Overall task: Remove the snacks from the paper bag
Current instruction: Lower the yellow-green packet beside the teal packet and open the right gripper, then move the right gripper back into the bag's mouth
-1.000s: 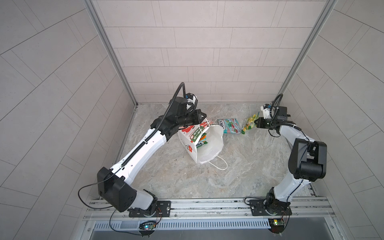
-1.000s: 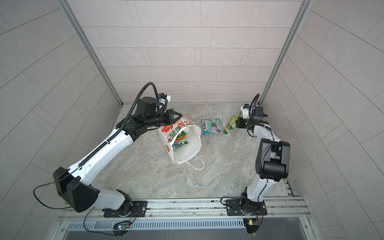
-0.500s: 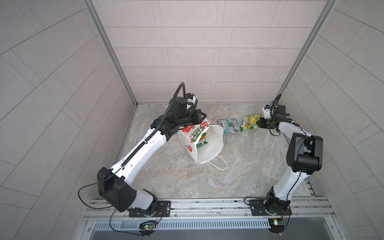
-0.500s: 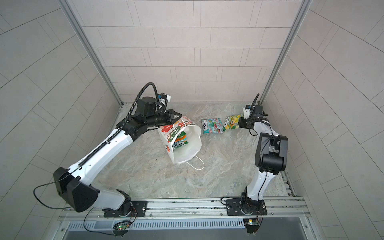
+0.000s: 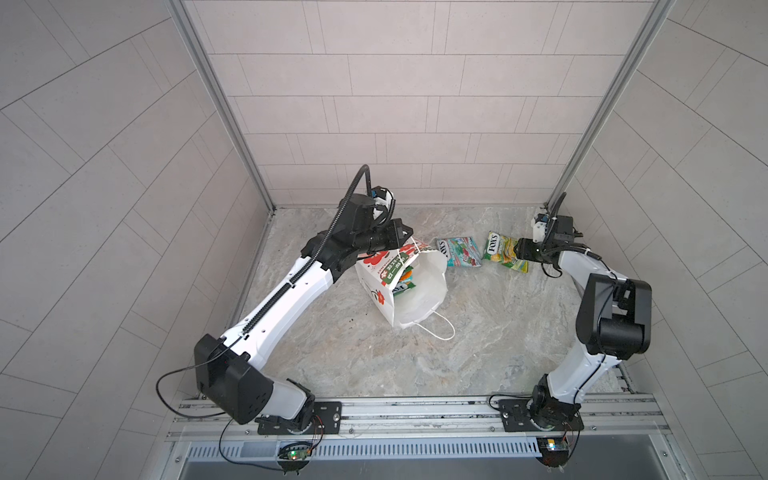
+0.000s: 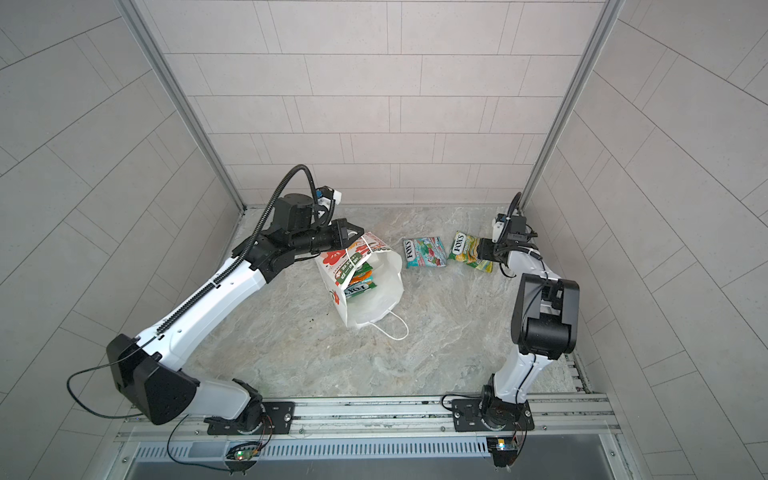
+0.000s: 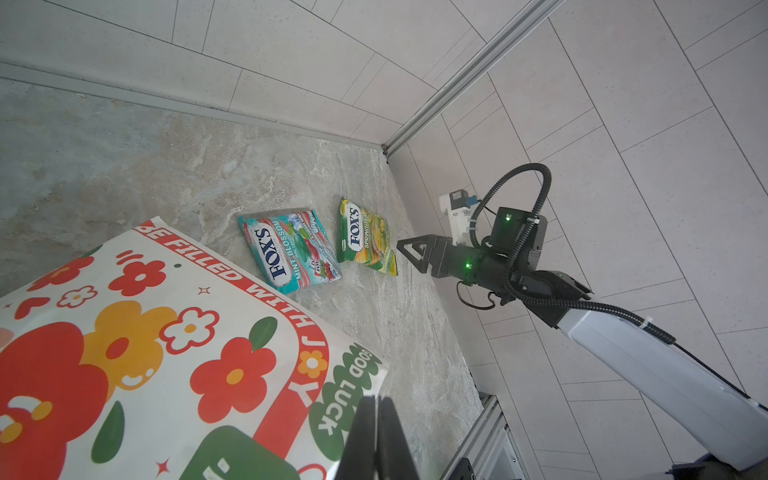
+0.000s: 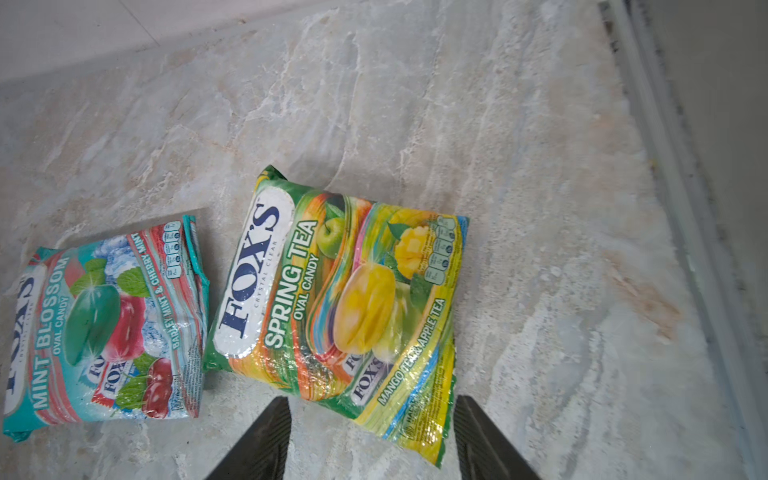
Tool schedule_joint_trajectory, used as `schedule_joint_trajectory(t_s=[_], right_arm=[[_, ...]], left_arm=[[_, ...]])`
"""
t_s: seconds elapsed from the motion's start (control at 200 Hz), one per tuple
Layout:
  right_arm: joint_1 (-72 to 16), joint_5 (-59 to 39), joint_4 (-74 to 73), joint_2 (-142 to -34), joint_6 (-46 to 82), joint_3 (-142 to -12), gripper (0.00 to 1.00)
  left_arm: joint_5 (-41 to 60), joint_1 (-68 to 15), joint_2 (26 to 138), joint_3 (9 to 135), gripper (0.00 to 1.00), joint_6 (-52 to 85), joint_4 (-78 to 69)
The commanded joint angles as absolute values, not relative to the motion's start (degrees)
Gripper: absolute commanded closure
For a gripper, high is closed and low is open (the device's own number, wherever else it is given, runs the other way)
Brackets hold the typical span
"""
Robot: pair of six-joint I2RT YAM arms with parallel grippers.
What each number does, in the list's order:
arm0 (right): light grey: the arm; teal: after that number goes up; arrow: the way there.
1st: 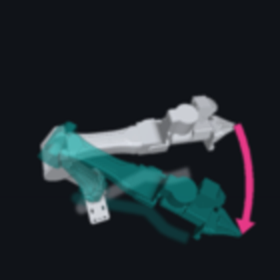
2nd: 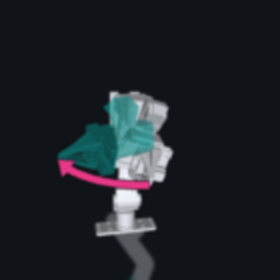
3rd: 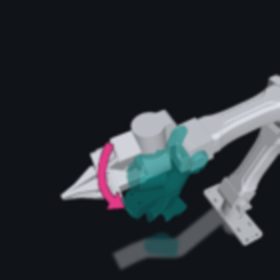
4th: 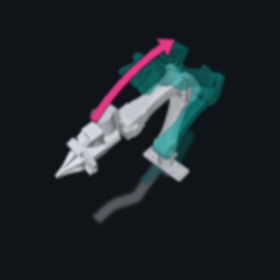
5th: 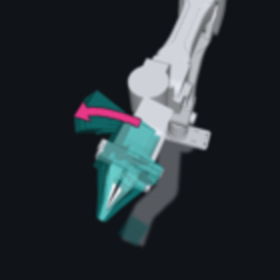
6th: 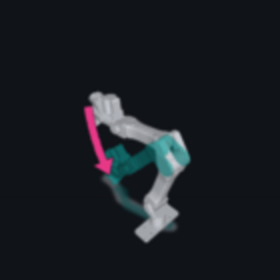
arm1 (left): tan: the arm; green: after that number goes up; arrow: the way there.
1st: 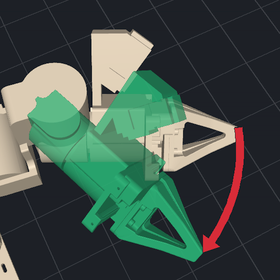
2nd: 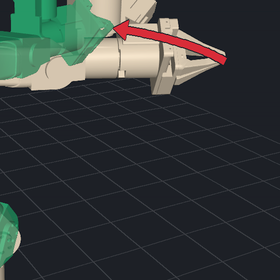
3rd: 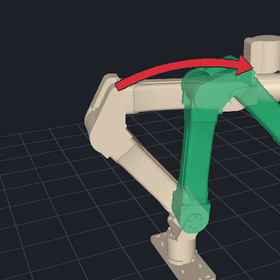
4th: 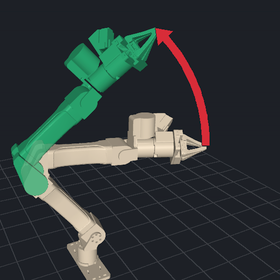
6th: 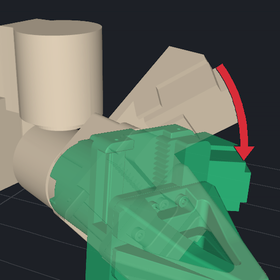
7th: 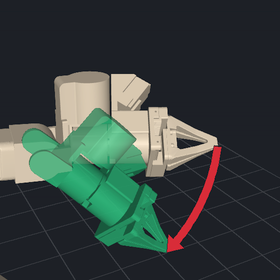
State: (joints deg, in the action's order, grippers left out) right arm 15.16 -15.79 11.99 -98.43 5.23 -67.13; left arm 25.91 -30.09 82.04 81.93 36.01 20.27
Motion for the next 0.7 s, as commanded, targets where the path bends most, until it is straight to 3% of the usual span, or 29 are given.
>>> schedule_joint_trajectory(t_s=[0.0,0.365,0.696], right_arm=[[14.9,-10.1,8.3,-93.7,7.0,-65.4,0.34],[10.5,-18.8,9.4,-80.6,16.7,-58.3,0.34],[-4.9,-22.2,14.6,-62.7,18.9,-49.8,0.35]], left_arm=[[26.3,-30.5,81.2,82.9,1.00,35.3,19.6],[26.5,-30.8,81.3,83.2,1.00,35.4,19.2],[25.3,-30.9,81.1,83.7,1.00,35.0,18.9]])
